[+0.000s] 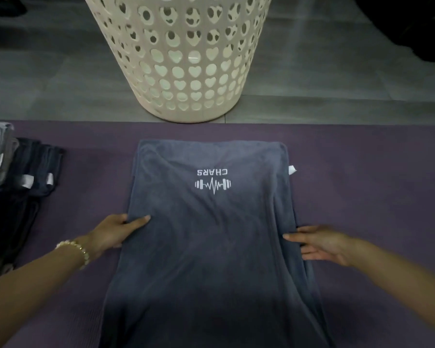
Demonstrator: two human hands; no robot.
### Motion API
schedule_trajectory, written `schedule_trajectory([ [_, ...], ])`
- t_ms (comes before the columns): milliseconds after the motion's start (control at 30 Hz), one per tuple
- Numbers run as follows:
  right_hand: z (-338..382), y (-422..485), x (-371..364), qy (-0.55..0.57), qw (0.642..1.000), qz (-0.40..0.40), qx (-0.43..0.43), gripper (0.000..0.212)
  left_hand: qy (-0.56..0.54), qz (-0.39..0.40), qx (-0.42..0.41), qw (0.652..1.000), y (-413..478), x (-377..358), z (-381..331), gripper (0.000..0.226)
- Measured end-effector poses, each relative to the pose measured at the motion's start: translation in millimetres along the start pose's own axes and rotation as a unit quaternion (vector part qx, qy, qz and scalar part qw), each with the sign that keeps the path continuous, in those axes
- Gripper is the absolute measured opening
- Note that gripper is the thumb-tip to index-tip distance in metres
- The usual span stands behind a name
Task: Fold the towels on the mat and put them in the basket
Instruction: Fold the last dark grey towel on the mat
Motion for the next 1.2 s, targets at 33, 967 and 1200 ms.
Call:
schedule_trajectory([
  [33, -9.4, -5.4, -3.4, -0.009, 1.0, 0.022, -0.012, 0.083, -0.007, 0.014, 0.015, 1.0, -10.9, -3.3, 10.3, 0.027],
  [967, -119.4, -66.6, -29.5, -0.102, 0.99, -0.087, 0.055, 0.036, 0.023, 0.008, 0.006, 1.0, -144.2, -3.1, 122.0, 0.015],
  [1200, -155.1, -75.2, -14.1, -0.054, 0.992, -0.076, 0.088, 0.03, -0.229, 0.049, -0.03, 0.972, -151.2, 4.8, 123.2, 0.031],
])
Point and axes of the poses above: each hand's wrist, its own y-axis towards the middle knuckle, its own x-axis out of the back of the hand, z = x × y, the point moved 2 cm from there along y, towards the middle knuckle
